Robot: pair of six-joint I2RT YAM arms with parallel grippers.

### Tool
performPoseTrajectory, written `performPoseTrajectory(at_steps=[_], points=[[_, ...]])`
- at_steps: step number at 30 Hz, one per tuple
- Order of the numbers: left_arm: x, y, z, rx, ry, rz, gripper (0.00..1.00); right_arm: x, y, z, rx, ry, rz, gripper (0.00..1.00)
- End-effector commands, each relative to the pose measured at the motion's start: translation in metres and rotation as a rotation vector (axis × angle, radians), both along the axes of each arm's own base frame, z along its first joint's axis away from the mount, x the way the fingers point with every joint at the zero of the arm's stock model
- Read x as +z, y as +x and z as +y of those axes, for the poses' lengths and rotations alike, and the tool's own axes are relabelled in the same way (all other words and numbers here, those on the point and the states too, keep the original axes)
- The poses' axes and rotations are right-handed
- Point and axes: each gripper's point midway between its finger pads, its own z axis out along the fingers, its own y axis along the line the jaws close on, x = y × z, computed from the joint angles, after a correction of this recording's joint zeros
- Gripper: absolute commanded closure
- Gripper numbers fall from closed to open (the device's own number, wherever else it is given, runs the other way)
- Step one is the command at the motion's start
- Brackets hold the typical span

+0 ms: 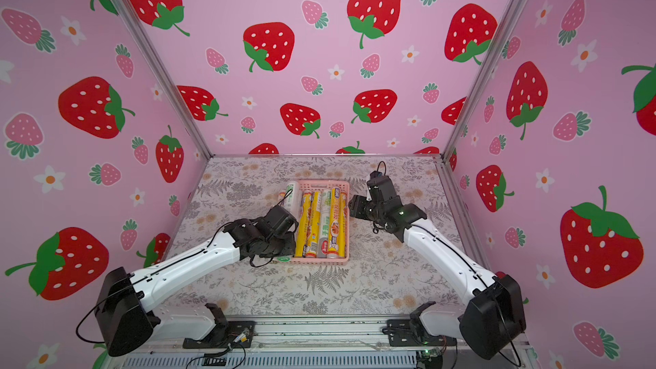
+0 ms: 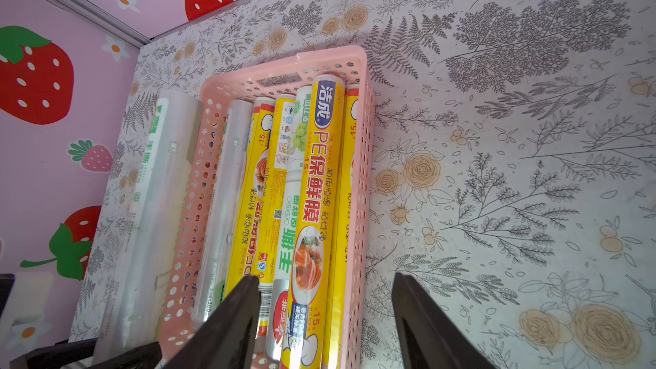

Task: Put the plastic wrap into the basket
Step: Place the plastic wrap in the basket.

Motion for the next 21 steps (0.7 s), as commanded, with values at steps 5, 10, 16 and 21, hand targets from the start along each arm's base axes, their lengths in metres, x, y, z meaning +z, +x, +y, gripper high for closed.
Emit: performPoseTrajectory(at_steps=[5,10,16,21], points=[[0.021,0.032,-0.047,-0.044,-0.079,-0.106,0.56,-0.01,-0.01,-0.01,-0.02,-0.006,-0.002,0.36],[0.01,0.041,-0.067,-0.083,-0.095,-0.093,0.56,-0.014,-0.013,-0.012,-0.017,-0.017,-0.005,0.36],[-0.006,0.05,-0.083,-0.108,-0.089,-0.072,0.56,-0.011,-0.009,-0.008,-0.002,-0.01,-0.013,0.36],[-0.024,0.054,-0.09,-0.111,-0.064,-0.046,0.56,-0.006,-0.01,-0.008,0.005,-0.006,-0.024,0.36]])
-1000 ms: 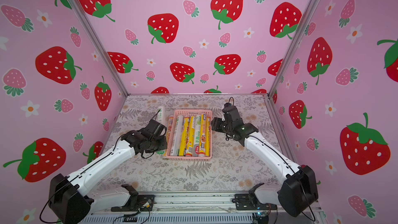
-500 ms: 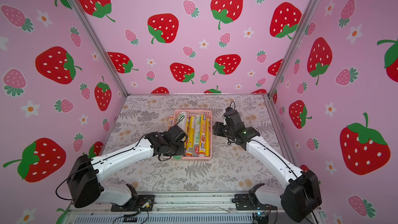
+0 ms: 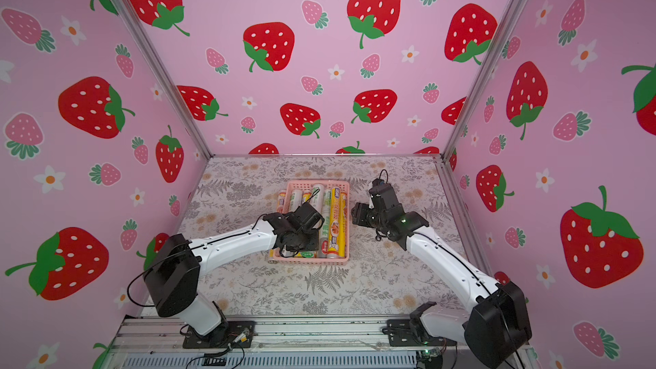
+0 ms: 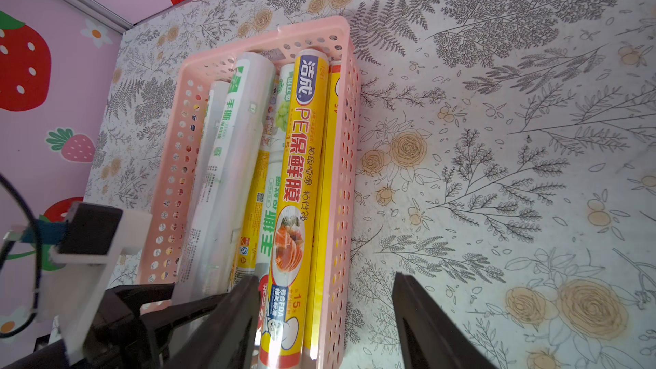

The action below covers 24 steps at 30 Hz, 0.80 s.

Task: Put the plastic wrap into the basket
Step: Place the plastic wrap in the basket.

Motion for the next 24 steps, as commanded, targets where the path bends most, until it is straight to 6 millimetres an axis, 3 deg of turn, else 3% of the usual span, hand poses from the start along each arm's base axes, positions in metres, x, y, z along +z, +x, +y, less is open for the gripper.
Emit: performPoseTrajectory(at_steps=[1,8,12,16,19,21,24], points=[[0.019,0.019,-0.022,-0.016,-0.049,-0.076,0.56,0.014,0.002,-0.001,0.005,0.01,-0.044,0.36],[0.02,0.014,-0.022,-0.019,-0.028,-0.078,0.31,0.01,0.002,0.0,0.011,0.002,-0.033,0.36],[0.043,0.012,-0.014,-0.028,-0.01,-0.106,0.26,0.007,0.003,0.002,0.015,0.004,-0.023,0.36],[0.091,0.011,0.024,0.003,0.088,-0.219,0.25,0.009,0.005,0.002,0.014,0.001,-0.029,0.36],[0.116,0.011,0.06,0.045,0.146,-0.297,0.22,0.01,0.006,0.003,0.02,-0.004,-0.028,0.36],[0.117,0.011,0.084,0.089,0.161,-0.302,0.22,0.009,0.007,0.005,0.026,0.0,-0.022,0.36],[0.104,0.012,0.121,0.161,0.183,-0.257,0.23,0.007,0.007,0.01,0.037,0.021,-0.009,0.36]])
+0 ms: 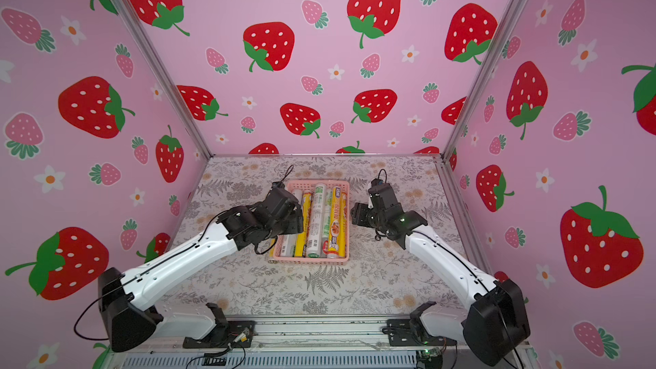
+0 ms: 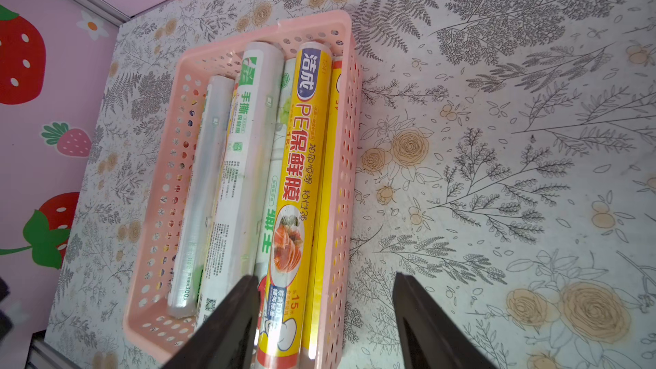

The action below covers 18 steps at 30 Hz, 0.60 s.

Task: Put the plastic wrap into the basket
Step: Place the plastic wrap in the basket, then pick up the plastic wrap from the center of the board.

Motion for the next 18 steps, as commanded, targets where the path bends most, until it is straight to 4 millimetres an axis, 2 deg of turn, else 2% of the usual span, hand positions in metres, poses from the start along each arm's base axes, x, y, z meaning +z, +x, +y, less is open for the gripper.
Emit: performPoseTrajectory(at_steps=[1,3,6,10,13,18], points=[[-0.034,-0.008,0.058,0.095,0.168,0.094,0.23,0.013,0.006,0.009,0.026,0.041,-0.021,0.36],[-0.041,-0.01,0.081,0.146,0.191,0.111,0.23,0.015,0.004,0.015,0.047,0.072,-0.019,0.36],[-0.056,-0.009,0.096,0.181,0.136,0.141,0.23,0.011,0.004,0.02,0.054,0.08,-0.005,0.36],[-0.083,0.0,0.098,0.195,0.01,0.181,0.23,0.003,0.006,0.02,0.046,0.067,0.023,0.36],[-0.103,0.006,0.101,0.204,-0.016,0.222,0.23,0.0,0.004,0.018,0.038,0.066,0.025,0.36],[-0.122,0.018,0.092,0.162,-0.048,0.244,0.25,-0.005,0.002,0.012,0.025,0.033,0.027,0.36]])
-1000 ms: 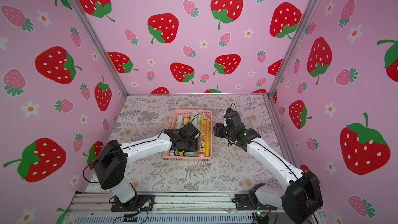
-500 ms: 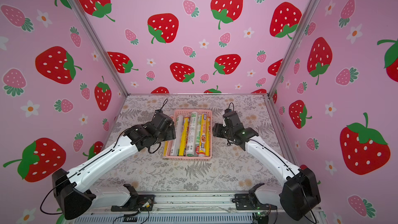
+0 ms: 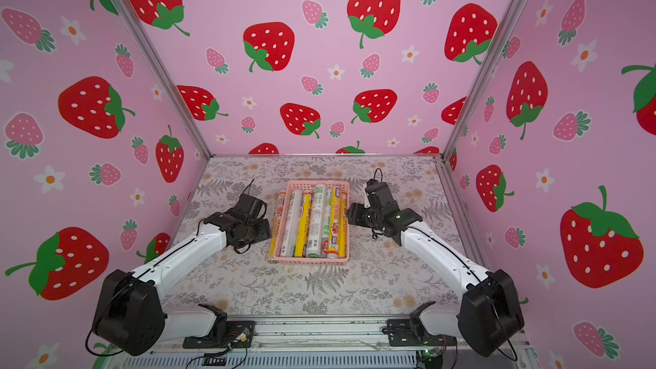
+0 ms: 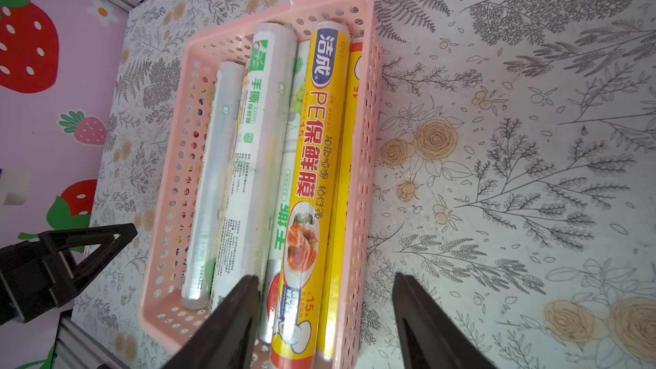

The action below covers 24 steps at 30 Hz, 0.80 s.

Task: Put the plastic wrap into the basket
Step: Pick up the plastic wrap from the center of the board.

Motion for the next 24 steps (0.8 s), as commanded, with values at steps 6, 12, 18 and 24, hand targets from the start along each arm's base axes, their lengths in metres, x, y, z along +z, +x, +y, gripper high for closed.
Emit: performPoseTrajectory(at_steps=[6,12,18,24], points=[[-0.02,0.02,-0.024,-0.07,-0.078,0.02,0.25,0.001,-0.002,-0.007,-0.014,-0.033,-0.014,0.36],[-0.043,0.026,-0.025,-0.062,-0.065,0.061,0.26,0.001,-0.001,-0.011,-0.014,-0.062,-0.023,0.36],[-0.056,0.027,-0.023,-0.048,-0.042,0.092,0.26,0.002,0.0,-0.012,-0.015,-0.075,-0.028,0.36],[-0.067,0.027,-0.021,-0.046,-0.024,0.123,0.27,-0.002,-0.001,-0.013,-0.014,-0.087,-0.022,0.36]])
